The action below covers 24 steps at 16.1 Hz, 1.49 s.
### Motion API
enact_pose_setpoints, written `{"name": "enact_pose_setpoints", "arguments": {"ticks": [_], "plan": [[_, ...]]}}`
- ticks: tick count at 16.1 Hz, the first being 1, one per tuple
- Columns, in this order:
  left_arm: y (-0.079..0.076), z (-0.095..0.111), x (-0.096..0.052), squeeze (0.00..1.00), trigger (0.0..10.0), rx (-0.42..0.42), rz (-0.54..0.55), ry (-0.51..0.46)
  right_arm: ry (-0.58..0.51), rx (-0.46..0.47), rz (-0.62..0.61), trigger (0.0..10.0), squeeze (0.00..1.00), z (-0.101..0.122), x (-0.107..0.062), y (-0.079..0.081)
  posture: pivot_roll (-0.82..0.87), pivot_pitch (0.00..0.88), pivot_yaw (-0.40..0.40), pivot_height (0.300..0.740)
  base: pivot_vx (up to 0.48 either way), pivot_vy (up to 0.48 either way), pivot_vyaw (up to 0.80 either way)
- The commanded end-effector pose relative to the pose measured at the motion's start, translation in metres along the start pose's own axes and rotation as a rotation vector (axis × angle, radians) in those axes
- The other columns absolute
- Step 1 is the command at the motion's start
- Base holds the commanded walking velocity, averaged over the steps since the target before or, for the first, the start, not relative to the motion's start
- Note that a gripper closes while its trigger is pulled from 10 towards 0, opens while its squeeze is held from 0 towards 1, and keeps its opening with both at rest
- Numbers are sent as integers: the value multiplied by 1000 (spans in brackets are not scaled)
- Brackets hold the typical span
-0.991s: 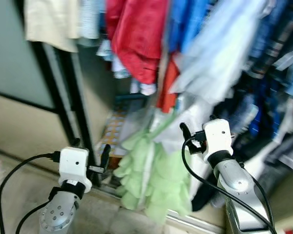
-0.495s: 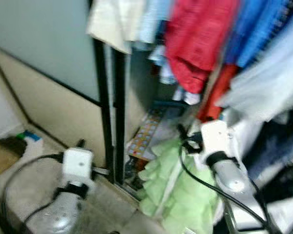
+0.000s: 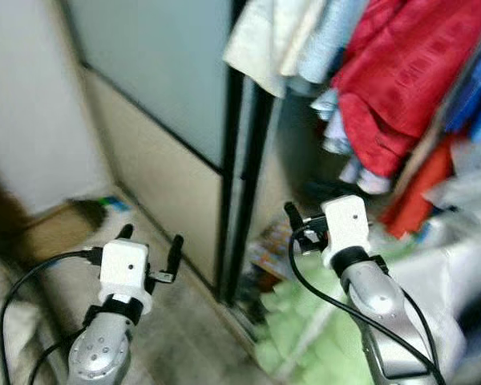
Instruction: Clean up the room
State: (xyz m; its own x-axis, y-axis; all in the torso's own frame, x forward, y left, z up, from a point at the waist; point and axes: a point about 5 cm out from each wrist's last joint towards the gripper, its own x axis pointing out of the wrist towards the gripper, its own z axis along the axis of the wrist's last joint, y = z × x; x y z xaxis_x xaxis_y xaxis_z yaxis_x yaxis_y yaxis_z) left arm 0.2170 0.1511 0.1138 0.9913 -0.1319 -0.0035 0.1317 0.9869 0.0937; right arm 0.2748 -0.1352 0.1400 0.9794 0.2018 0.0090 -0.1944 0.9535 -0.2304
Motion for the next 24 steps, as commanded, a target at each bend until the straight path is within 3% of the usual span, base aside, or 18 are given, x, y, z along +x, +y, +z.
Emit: {"name": "enact_pose_setpoints", "arguments": {"ticks": [1, 8, 13, 16, 20, 24], "plan": [[-2, -1, 0, 0, 10000, 5, -1, 1, -2, 4, -12, 10000, 0, 0, 1, -2, 115, 0, -86, 740, 0, 0, 800], [0, 1, 7, 0, 10000, 49, 44, -32, -28, 30, -14, 10000, 0, 2, 9, 1, 132, 0, -64, 740, 0, 0, 800], [7, 5, 20, 0, 10000, 89, -64, -34, -84, 77, -70, 10000, 0, 8, 26, 13, 164, 0, 10, 740, 0, 0, 338], [14, 10, 24, 0, 10000, 103, -120, -45, -83, 71, -132, 10000, 0, 5, 26, 5, 148, 0, 29, 740, 0, 0, 0], [6, 6, 24, 0, 10000, 70, -93, -57, -62, 66, -118, 10000, 0, -3, 24, 1, 144, 0, -17, 740, 0, 0, 0], [12, 7, 14, 0, 10000, 42, -11, -64, -66, 67, -82, 10000, 0, 0, 24, 1, 151, 0, -61, 740, 0, 0, 0]]}}
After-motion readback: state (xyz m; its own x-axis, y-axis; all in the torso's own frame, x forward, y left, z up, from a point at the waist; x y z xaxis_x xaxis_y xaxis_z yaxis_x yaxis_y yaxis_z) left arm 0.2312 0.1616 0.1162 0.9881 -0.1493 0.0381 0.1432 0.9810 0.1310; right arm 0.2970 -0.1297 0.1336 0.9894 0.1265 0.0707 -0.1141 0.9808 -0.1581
